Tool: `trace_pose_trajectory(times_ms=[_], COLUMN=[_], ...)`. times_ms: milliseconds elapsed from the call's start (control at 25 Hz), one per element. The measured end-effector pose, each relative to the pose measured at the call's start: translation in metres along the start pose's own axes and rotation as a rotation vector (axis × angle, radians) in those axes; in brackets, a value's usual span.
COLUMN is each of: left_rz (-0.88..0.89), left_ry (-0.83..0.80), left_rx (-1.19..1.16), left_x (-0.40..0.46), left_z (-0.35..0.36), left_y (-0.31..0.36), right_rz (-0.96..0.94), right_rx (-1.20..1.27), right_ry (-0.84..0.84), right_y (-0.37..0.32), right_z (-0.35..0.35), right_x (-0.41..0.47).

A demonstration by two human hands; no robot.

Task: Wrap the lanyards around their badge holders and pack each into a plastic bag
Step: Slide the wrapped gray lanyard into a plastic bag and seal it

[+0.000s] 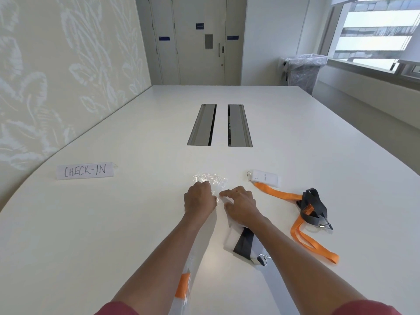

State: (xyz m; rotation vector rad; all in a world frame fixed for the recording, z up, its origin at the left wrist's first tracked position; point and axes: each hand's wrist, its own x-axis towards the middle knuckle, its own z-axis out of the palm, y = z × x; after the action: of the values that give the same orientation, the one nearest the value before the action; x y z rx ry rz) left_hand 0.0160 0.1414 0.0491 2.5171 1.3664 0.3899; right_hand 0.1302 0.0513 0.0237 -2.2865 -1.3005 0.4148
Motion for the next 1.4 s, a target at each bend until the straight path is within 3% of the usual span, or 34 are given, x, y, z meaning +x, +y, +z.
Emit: trace_pose_trajectory(times_ms=[200,400,680,920,1120,1400], left_rz=[-0.032,-0.025,0.161,0.303,0.392,0.388], left_ry=[0.047,0.204,0.396,0.437,0.444,0.398], left_rx=[-0.074,-0.128,-0.213,-0.184,-0.169,-0.146], left_x=[-0.001,-0.007,-0.050,-0.095,-0.129,-0.167], left_z=[-0.006,-0.018,-0.045,-0.057,-0.051,-0.028], left_y=[-0.002,-0.008,-0.011,-0.003,0.006,0.007], right_rz=[0.005,-0.011,0.037,0.100,0.163,0.173], right_rx=[0.026,0.088,0.737,1.082,1.164,1.026], right_ry=[-0.010,-0.022,0.135,0.045,-0.040,-0.027], right_y=[0.002,0.005,0.002,-0.003,-0.002,0.030], right_z=[0.001,-0.004,-0.028,-0.047,-0.065,-0.068], right_x=[0.001,-0.001,-0.023,-0.061,-0.090,-0.123])
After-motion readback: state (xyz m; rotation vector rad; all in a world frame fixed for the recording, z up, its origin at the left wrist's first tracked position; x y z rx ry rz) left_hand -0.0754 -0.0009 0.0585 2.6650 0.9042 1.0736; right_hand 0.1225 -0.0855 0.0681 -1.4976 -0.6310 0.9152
